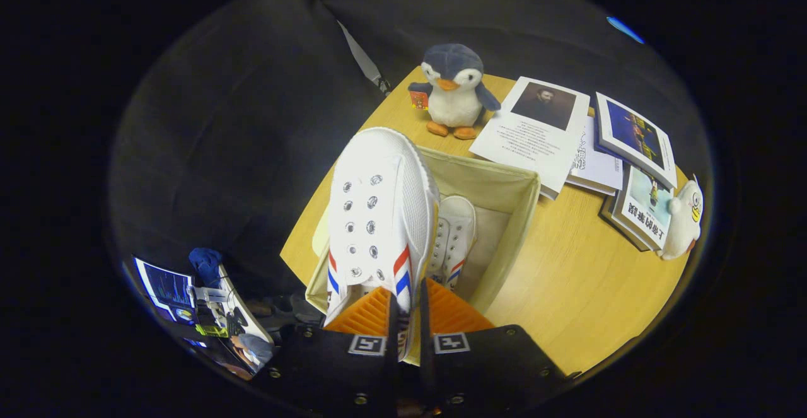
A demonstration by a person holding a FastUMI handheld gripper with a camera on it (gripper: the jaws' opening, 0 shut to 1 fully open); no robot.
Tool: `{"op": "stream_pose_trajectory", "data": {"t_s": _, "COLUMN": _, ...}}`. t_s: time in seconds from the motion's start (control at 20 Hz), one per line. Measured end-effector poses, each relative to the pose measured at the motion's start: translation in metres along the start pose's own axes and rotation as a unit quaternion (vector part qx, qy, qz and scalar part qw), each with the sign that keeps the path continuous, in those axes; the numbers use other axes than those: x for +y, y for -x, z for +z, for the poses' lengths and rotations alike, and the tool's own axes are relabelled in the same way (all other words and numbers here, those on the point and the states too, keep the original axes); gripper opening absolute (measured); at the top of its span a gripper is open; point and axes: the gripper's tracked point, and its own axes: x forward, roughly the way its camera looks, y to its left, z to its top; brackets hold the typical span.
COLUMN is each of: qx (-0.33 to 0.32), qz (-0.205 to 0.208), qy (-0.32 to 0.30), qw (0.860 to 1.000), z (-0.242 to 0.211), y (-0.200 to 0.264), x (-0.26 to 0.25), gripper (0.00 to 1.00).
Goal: Open the storage box then place both shoes into the box .Put the left shoe in first, then the right shoe, with the right side of both shoes facing outward in a uniform manner.
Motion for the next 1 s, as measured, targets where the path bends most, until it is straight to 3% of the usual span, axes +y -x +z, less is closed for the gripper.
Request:
{"op": "stream_pose_trajectory", "data": {"t_s": 0.05, "qx": -0.007, "qz": 0.013, "qy": -0.004, "qw": 1.0, "z": 0.002, "y": 0.003, "x": 0.006, "gripper": 0.23}}
{"op": "stream_pose_trajectory", "data": {"t_s": 0.1, "qx": -0.023, "qz": 0.021, "qy": -0.006, "qw": 0.999, "z": 0.009, "y": 0.006, "x": 0.009, "gripper": 0.45}}
{"op": "stream_pose_trajectory", "data": {"t_s": 0.15, "qx": -0.039, "qz": 0.021, "qy": -0.001, "qw": 0.999, "z": 0.014, "y": 0.011, "x": 0.01, "gripper": 0.54}}
{"op": "stream_pose_trajectory", "data": {"t_s": 0.25, "qx": -0.072, "qz": 0.008, "qy": 0.019, "qw": 0.997, "z": 0.027, "y": 0.032, "x": 0.002, "gripper": 0.99}}
{"op": "stream_pose_trajectory", "data": {"t_s": 0.5, "qx": -0.16, "qz": -0.019, "qy": 0.039, "qw": 0.986, "z": 0.044, "y": 0.09, "x": -0.013, "gripper": 0.98}}
{"op": "stream_pose_trajectory", "data": {"t_s": 0.7, "qx": -0.257, "qz": -0.024, "qy": 0.019, "qw": 0.966, "z": 0.047, "y": 0.155, "x": -0.034, "gripper": 0.98}}
{"op": "stream_pose_trajectory", "data": {"t_s": 0.85, "qx": -0.332, "qz": -0.069, "qy": 0.018, "qw": 0.94, "z": 0.039, "y": 0.209, "x": -0.066, "gripper": 0.97}}
{"op": "stream_pose_trajectory", "data": {"t_s": 1.0, "qx": -0.406, "qz": -0.126, "qy": 0.008, "qw": 0.905, "z": 0.027, "y": 0.266, "x": -0.104, "gripper": 0.97}}
